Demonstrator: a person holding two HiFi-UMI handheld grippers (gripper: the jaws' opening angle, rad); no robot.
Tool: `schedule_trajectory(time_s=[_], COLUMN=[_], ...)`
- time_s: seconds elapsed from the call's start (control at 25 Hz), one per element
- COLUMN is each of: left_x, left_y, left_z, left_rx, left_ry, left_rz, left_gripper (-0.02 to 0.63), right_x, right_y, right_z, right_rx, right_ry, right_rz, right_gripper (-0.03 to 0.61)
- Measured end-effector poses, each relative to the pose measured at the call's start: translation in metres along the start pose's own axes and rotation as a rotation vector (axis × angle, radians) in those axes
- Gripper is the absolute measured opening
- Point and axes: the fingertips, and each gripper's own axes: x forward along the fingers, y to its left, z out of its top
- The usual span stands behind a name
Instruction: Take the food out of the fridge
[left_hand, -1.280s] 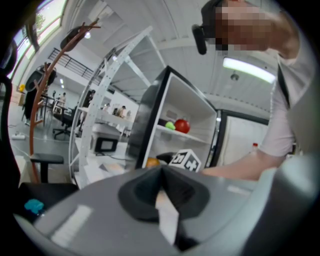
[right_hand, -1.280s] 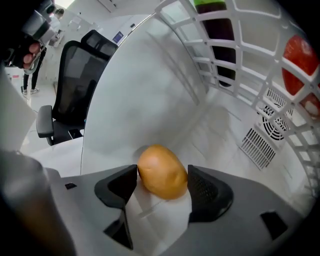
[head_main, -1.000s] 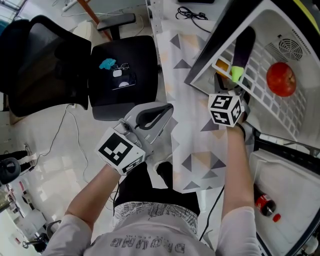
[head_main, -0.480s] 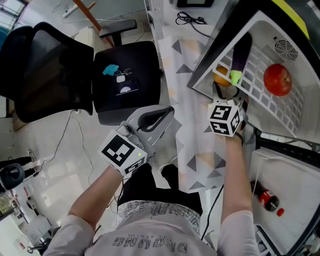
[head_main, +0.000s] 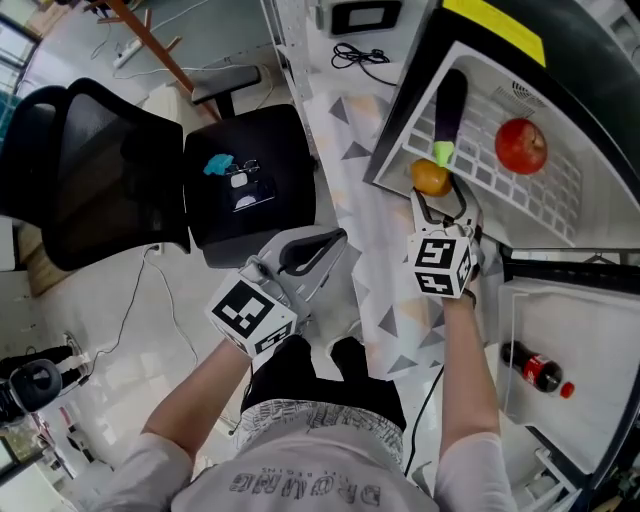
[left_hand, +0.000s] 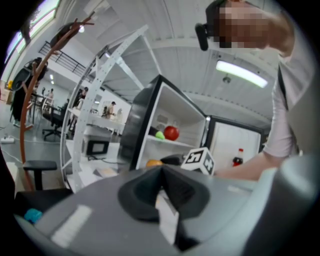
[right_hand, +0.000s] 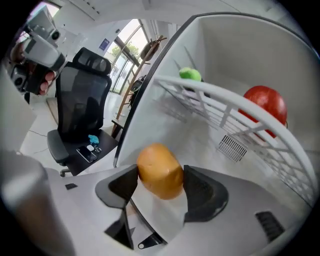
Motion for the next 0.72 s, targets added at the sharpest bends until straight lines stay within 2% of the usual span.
schedule_trajectory(time_s=[0.72], left_x=[-0.033], left_y=[-0.026], left_z=[0.037], left_rx=[0.057], left_ry=[-0.022], left_rz=[-0.075], left_gripper=[0.006], right_x=[-0.096], right_y=[-0.001], right_z=[0.04], right_rx=[0.097], right_ry=[-0.068], right_rz=[-0.058], right_gripper=[0.278])
